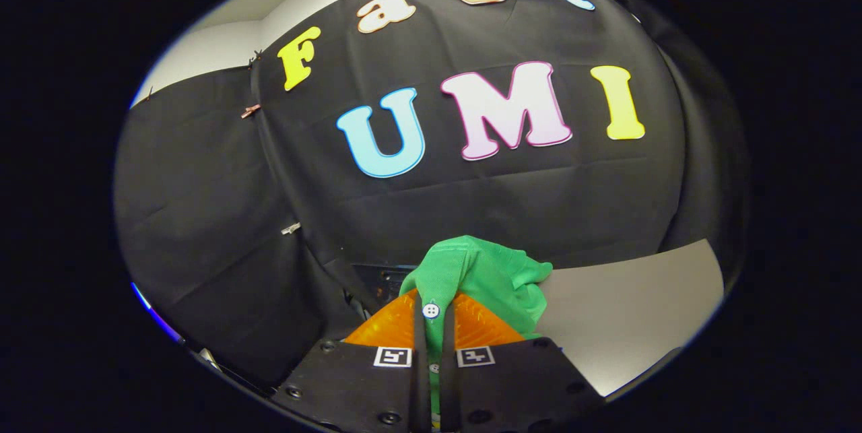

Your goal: Put the clothes into the washing machine and then close the washing machine lid.

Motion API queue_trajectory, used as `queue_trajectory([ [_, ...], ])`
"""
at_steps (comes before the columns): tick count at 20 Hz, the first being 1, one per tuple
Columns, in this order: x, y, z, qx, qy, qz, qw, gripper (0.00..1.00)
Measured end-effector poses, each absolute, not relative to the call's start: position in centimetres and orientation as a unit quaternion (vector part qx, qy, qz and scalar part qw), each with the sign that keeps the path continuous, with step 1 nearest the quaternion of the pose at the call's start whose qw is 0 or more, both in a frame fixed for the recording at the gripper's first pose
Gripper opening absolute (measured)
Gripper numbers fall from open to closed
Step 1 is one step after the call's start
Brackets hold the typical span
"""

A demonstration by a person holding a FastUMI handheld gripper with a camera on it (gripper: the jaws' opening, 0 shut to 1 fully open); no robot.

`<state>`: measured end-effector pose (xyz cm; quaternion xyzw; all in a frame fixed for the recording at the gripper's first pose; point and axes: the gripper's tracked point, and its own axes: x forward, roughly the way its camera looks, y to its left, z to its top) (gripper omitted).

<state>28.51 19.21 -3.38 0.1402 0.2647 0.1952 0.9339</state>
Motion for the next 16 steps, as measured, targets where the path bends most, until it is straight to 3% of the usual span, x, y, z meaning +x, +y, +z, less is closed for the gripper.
queue_trajectory([
  [16,29.5,32.5,-28.1,0.128,0.355,0.180,0.908,0.10],
])
